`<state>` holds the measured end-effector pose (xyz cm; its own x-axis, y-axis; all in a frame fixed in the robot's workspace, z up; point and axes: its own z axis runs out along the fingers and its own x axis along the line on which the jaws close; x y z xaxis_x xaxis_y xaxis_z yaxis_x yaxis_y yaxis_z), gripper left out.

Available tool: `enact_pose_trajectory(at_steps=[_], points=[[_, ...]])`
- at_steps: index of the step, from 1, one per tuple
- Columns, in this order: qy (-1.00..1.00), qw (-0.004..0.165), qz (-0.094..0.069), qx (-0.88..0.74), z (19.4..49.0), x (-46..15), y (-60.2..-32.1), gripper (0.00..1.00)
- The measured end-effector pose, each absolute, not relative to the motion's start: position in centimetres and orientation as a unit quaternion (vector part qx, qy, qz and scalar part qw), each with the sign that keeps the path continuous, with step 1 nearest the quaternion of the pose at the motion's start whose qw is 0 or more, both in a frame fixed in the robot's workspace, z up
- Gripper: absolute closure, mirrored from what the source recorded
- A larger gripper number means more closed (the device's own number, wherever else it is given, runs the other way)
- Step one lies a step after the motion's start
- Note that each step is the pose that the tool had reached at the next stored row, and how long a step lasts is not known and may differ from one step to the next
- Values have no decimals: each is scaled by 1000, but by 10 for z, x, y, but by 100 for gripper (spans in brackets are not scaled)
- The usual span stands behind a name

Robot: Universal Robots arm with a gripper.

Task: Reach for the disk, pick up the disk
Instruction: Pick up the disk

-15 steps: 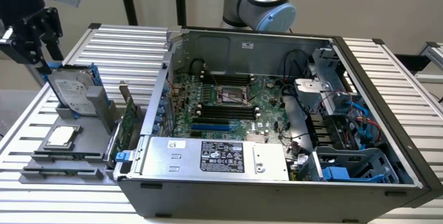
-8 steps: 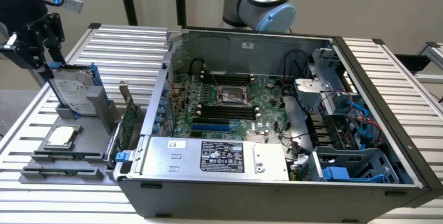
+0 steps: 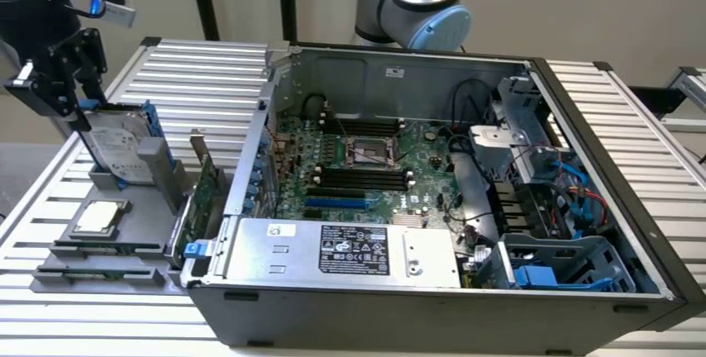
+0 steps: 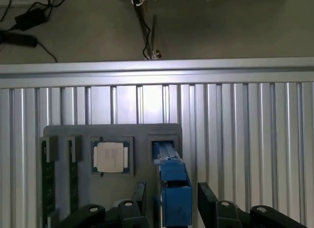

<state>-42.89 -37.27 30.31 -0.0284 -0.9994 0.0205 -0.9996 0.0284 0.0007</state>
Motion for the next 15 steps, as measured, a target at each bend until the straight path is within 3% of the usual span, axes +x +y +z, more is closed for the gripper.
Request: enact_pose_trajectory(at_steps=[15], points=[[-715, 7, 8, 699, 295, -432, -372, 46]])
